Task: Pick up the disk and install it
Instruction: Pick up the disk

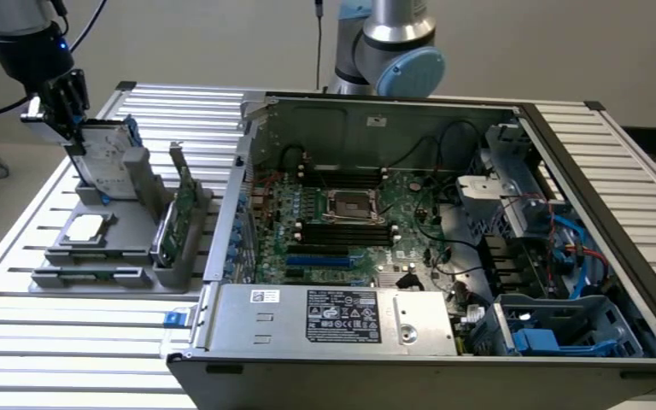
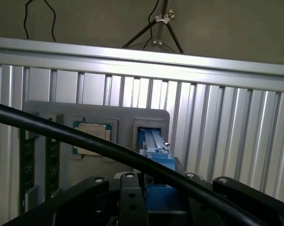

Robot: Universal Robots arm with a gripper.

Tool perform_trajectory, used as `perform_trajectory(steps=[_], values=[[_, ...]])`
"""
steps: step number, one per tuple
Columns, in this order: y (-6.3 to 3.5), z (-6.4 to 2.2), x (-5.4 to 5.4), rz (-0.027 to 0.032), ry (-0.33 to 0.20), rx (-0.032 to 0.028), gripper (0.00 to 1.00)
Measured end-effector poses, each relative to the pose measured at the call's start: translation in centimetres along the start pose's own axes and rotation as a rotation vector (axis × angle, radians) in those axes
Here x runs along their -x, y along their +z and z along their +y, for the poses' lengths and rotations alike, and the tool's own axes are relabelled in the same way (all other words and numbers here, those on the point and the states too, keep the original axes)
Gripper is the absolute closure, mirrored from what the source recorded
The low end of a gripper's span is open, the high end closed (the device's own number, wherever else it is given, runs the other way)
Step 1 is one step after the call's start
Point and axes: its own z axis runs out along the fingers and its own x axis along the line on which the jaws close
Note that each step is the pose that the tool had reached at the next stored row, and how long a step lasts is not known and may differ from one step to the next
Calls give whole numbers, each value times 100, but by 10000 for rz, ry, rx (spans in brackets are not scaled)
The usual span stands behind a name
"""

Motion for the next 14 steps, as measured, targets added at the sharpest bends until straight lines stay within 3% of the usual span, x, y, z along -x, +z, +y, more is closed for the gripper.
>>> perform_trajectory(steps=[14], values=[[0, 4, -12, -2, 26, 21, 67]])
